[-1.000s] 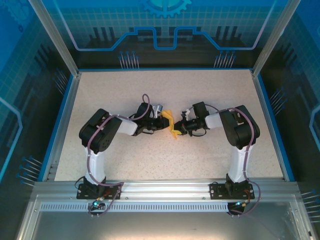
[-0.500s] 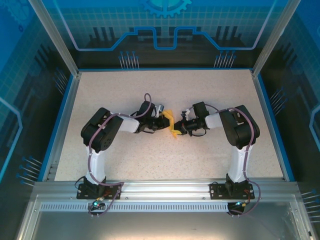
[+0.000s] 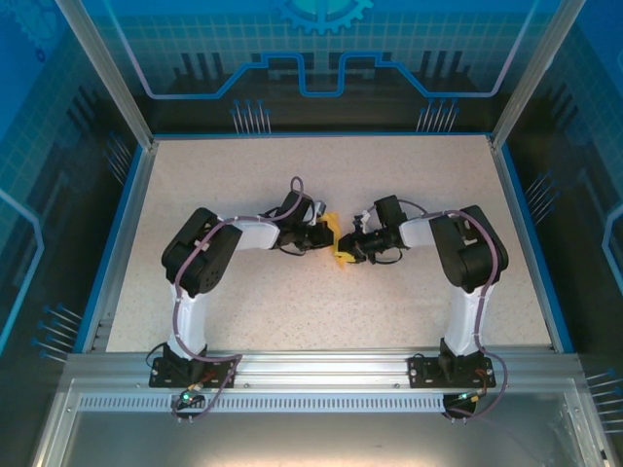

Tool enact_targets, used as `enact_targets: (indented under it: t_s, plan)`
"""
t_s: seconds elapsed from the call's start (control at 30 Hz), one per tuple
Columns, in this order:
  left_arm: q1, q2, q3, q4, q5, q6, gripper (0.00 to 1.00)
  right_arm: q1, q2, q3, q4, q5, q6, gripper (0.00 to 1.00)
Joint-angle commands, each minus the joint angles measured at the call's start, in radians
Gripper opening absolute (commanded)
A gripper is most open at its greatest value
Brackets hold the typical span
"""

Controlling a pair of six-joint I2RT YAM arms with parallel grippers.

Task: Fold a paper plane with a square sheet of paper (pick it up from the middle)
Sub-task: Fold the wing for the fifth time at the center of the table.

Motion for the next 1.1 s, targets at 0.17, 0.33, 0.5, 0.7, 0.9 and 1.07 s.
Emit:
enact_targets:
  t_s: [0.17, 0.33, 0.5, 0.7, 0.9, 1.07]
  plan:
    - [-0.012, 0.062, 0.015, -0.123, -0.086, 0.030, 0.08, 0.016, -0.023, 0.013, -0.187, 0.091, -0.077, 0.15]
    - [-0.014, 0.062, 0.013, -0.127, -0.087, 0.030, 0.08, 0.022, -0.022, 0.006, -0.203, 0.115, -0.088, 0.07]
    - [-0.013, 0.061, 0.013, -0.129, -0.090, 0.028, 0.08, 0.025, -0.035, 0.006, -0.209, 0.119, -0.094, 0.10]
    - [-0.013, 0.061, 0.013, -0.128, -0.089, 0.027, 0.08, 0.047, -0.093, 0.021, -0.297, 0.180, -0.156, 0.15]
    - [-0.013, 0.061, 0.018, -0.135, -0.089, 0.027, 0.08, 0.088, -0.105, 0.056, -0.344, 0.238, -0.219, 0.18]
    - [-0.014, 0.060, 0.020, -0.141, -0.088, 0.026, 0.08, 0.138, -0.143, 0.110, -0.428, 0.416, -0.279, 0.22]
